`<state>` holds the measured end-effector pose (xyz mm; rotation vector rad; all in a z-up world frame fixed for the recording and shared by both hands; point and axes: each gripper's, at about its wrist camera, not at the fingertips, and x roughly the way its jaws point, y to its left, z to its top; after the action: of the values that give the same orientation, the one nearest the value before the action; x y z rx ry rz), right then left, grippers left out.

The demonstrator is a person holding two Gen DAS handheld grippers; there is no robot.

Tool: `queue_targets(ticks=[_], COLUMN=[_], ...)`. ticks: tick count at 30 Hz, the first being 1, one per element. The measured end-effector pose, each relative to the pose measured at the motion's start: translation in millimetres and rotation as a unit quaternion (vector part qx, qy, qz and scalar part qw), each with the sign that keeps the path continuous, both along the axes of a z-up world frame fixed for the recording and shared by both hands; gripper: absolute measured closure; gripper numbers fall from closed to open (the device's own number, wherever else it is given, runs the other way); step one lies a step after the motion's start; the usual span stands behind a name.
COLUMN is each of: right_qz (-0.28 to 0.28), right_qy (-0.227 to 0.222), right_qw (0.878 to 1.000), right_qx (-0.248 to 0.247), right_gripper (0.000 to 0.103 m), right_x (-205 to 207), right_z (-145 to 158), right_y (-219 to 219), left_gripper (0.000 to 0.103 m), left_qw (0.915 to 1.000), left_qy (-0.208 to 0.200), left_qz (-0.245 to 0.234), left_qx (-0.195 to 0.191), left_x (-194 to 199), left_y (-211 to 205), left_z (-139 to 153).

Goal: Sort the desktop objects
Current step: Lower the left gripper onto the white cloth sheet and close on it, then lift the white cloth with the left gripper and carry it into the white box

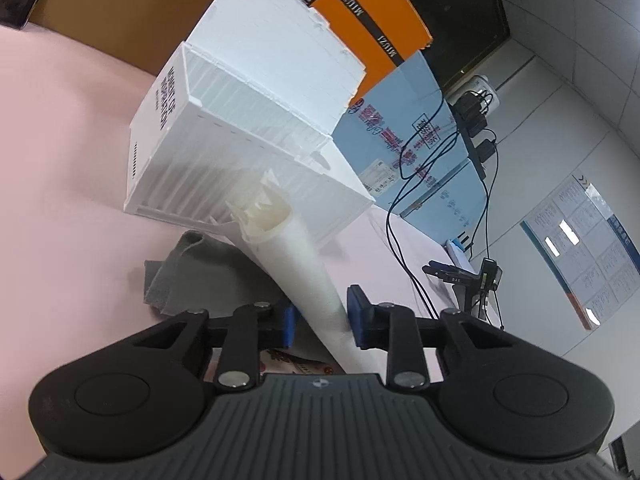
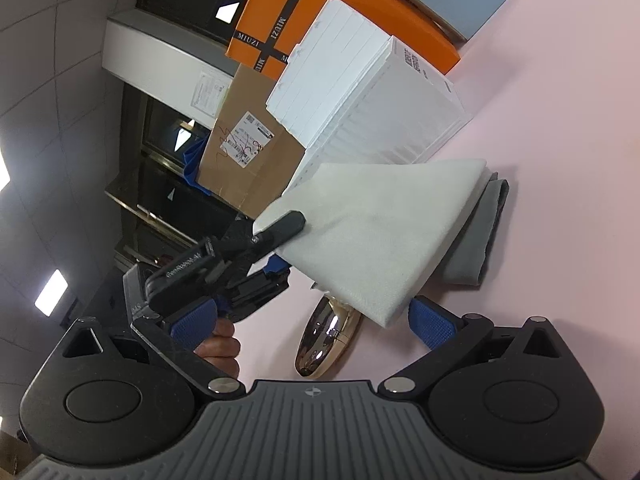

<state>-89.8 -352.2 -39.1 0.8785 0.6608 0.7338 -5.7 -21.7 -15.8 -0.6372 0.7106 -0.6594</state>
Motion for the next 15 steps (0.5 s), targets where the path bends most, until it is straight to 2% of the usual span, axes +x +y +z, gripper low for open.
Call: queue_targets(ticks=[3, 8, 15], right_qz=[-0.018, -0.028, -0.032], right_qy=[0.012, 0.016, -0.015], right_qw=[0.999, 0.998, 0.999], right_qx=[0.029, 0.046, 0.039], right_gripper=[0.0, 0.003, 0.005], right_x=[2.9, 5.1, 2.5], right_z=[-4.0, -5.0, 8.1], right_y=[-3.8, -5.0, -1.4], left_gripper=[0.088, 0.088, 0.088], left_qw=[0.9997, 0.9976, 0.9917], left_qy=[-0.009, -0.049, -0.121], left_qz=[-0.011, -0.031, -0.032], left_qx=[-0.02, -0.037, -0.028], left_x=[-2.6, -11.4, -26.6], left_y=[0.8, 0.6, -1.8], left_z=[-0.1, 13.6, 33.3])
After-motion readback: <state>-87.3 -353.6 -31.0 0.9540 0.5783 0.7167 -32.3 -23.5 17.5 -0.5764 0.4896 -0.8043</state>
